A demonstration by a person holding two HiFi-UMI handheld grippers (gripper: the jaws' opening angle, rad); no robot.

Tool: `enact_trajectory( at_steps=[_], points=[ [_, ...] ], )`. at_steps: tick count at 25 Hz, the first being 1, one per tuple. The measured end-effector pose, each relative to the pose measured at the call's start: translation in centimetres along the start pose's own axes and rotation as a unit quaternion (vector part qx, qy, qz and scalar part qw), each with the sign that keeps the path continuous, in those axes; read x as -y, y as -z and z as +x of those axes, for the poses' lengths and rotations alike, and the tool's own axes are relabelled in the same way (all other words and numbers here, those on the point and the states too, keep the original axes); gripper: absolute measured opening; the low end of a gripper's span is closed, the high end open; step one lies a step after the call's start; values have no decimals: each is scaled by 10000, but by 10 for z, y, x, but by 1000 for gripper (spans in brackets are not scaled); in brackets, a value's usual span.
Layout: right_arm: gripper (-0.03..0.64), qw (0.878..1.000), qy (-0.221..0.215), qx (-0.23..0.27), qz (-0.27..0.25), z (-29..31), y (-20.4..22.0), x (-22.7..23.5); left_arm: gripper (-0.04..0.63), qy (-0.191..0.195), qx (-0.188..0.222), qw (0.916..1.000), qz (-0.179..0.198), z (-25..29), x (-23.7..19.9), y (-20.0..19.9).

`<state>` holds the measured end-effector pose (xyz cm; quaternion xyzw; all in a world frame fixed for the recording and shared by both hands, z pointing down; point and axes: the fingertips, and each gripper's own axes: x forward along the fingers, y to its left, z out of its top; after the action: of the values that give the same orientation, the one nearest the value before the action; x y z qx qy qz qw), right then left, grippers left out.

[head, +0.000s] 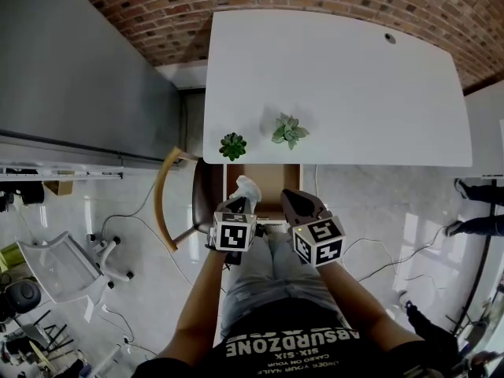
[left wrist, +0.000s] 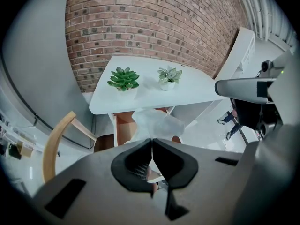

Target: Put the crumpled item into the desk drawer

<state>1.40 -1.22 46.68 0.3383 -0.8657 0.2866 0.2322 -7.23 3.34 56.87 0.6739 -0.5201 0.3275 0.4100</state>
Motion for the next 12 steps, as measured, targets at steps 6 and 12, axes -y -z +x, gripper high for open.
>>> enact_trajectory(
  at_steps=[6,12],
  points=[
    [-2,10000,14,-53,26,6,1,4,9,4,-55,10000,-8,9,-4,-2],
    [-2,9999,34,-115,65,10,4,6,9,8,-116,9999,-8,17,-7,-2]
  ],
)
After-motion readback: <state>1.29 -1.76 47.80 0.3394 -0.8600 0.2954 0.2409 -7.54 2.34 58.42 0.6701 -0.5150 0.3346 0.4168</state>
